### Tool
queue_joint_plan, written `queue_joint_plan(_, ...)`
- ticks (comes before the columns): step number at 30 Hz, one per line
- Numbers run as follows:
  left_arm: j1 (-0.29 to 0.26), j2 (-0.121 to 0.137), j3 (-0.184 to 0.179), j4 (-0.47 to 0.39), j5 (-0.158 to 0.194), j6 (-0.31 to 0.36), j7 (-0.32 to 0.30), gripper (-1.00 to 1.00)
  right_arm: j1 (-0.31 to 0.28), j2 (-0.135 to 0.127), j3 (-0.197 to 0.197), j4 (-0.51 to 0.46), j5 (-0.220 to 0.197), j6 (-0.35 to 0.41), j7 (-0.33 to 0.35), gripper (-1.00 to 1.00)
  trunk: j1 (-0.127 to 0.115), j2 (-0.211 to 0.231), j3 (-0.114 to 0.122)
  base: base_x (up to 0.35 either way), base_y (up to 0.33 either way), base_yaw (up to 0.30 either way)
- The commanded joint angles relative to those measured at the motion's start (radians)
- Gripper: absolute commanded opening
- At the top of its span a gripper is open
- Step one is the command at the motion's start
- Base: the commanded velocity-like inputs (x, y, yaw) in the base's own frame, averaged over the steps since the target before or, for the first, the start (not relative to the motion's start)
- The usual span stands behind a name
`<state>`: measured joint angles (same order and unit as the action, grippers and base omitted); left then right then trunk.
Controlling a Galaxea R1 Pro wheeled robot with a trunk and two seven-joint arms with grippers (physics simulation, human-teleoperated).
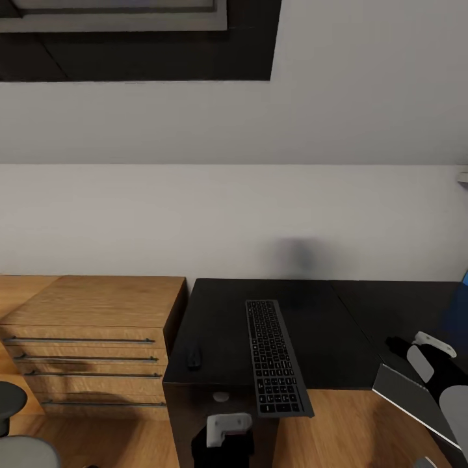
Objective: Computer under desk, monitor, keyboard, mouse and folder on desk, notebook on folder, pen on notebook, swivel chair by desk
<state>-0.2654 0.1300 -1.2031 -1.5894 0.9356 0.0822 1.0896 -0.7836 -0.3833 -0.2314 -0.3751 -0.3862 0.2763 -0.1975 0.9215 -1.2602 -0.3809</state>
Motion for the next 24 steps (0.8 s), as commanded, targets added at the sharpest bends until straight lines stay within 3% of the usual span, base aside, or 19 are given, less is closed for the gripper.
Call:
queue_joint_plan(1,-0.001,0.0,-0.002,-0.001,0.004,0.003,0.014,1.0,0.0,0.0,0.0,-0.002,-0.01,0.004,-0.006,1.0,0.0,-0.001,-0.001,0.0,0.0,0.0)
queue_joint_plan(6,-0.001,0.01,-0.017,0.019,0.013,-0.014,0.057,1.0,0.0,0.0,0.0,-0.002,-0.01,0.004,-0.006,1.0,0.0,-0.001,-0.001,0.0,0.0,0.0)
queue_joint_plan(11,-0.001,0.023,-0.056,0.046,0.017,-0.025,0.074,1.0,0.0,0.0,0.0,-0.002,-0.01,0.004,-0.006,1.0,0.0,-0.001,-0.001,0.0,0.0,0.0)
queue_joint_plan(14,-0.001,0.026,-0.087,0.081,0.018,-0.072,0.078,1.0,0.0,0.0,0.0,-0.002,-0.01,0.005,-0.007,1.0,0.0,-0.001,-0.001,0.0,0.0,0.0)
queue_joint_plan(16,-0.001,0.026,-0.112,0.105,0.018,-0.109,0.079,1.0,0.0,0.0,0.0,-0.002,-0.01,0.005,-0.007,1.0,0.0,-0.001,-0.001,0.0,0.0,0.0)
queue_joint_plan(17,-0.001,0.029,-0.212,0.192,0.024,-0.221,0.081,1.0,-0.001,0.001,-0.001,-0.002,-0.011,0.026,-0.008,1.0,0.0,-0.001,-0.001,0.0,0.0,0.0)
queue_joint_plan(24,-0.001,0.026,-0.253,0.289,0.077,-0.251,0.075,1.0,0.0,0.0,-0.001,-0.003,-0.011,0.051,-0.007,1.0,0.0,-0.001,-0.001,0.0,0.0,0.0)
